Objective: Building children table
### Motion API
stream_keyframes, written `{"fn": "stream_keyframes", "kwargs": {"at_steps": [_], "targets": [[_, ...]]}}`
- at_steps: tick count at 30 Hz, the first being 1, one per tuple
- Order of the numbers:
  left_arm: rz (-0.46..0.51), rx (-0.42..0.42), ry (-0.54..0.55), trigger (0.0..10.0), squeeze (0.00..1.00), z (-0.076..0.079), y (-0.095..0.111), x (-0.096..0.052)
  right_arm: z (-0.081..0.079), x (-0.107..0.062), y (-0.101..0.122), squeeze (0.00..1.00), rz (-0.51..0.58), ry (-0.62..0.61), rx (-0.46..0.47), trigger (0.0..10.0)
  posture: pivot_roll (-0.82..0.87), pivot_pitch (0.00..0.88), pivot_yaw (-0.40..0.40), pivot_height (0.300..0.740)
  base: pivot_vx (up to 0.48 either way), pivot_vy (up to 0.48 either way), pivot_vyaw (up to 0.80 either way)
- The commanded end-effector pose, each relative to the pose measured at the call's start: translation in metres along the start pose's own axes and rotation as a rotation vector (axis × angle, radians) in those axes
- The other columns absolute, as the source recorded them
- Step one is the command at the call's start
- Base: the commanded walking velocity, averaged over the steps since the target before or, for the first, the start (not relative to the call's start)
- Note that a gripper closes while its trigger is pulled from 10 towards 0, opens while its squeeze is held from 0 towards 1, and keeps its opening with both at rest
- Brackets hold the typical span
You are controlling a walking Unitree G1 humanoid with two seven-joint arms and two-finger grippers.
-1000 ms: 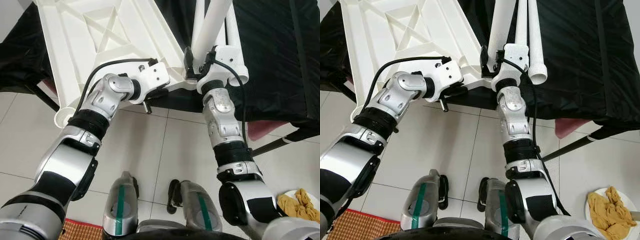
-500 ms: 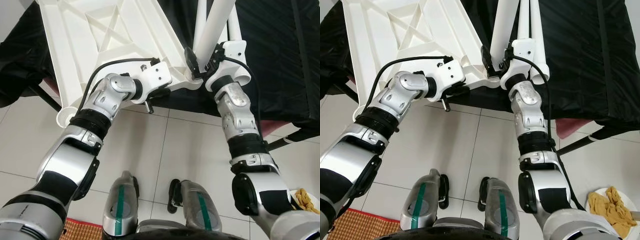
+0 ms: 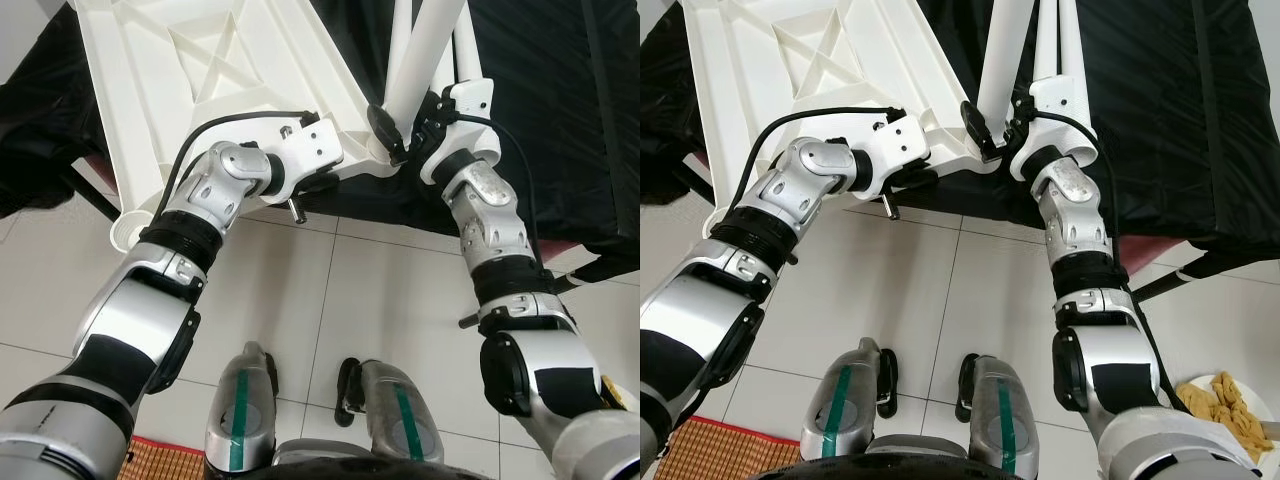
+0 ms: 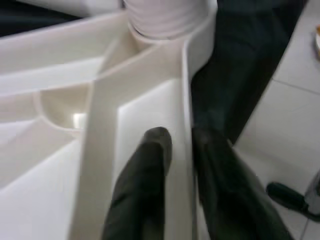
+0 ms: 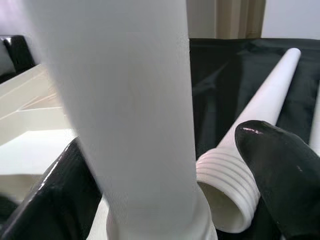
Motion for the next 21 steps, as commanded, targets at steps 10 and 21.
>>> {"fn": "stream_keyframes", "kwargs": {"at_steps": [10, 21], "targets": [[0.037, 0.075, 0.106, 10.0, 0.00, -0.022, 0.015, -0.013, 0.004, -0.004, -0.003, 0.00, 0.016, 0.020, 0.029, 10.0, 0.00, 0.000, 0.004, 0.740, 0.000, 0.000, 0.00], [0.174, -0.119, 0.141, 10.0, 0.00, -0.030, 0.020, -0.033, 0.010, -0.004, 0.000, 0.00, 0.012, 0.053, 0.030, 10.0, 0.02, 0.029, -0.013, 0.740, 0.000, 0.000, 0.00]]}}
Point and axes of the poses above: a point about 5 cm out from each wrist's last joint towards the gripper, its own x axis pointing out of the wrist towards the gripper, its own y axis along the axis of the wrist's last joint, z = x × y, the point moved 1 cm from there along x, pointing out of the wrist towards the gripper, and after that the axes turned 1 degree about x, right-handed, at the moved point
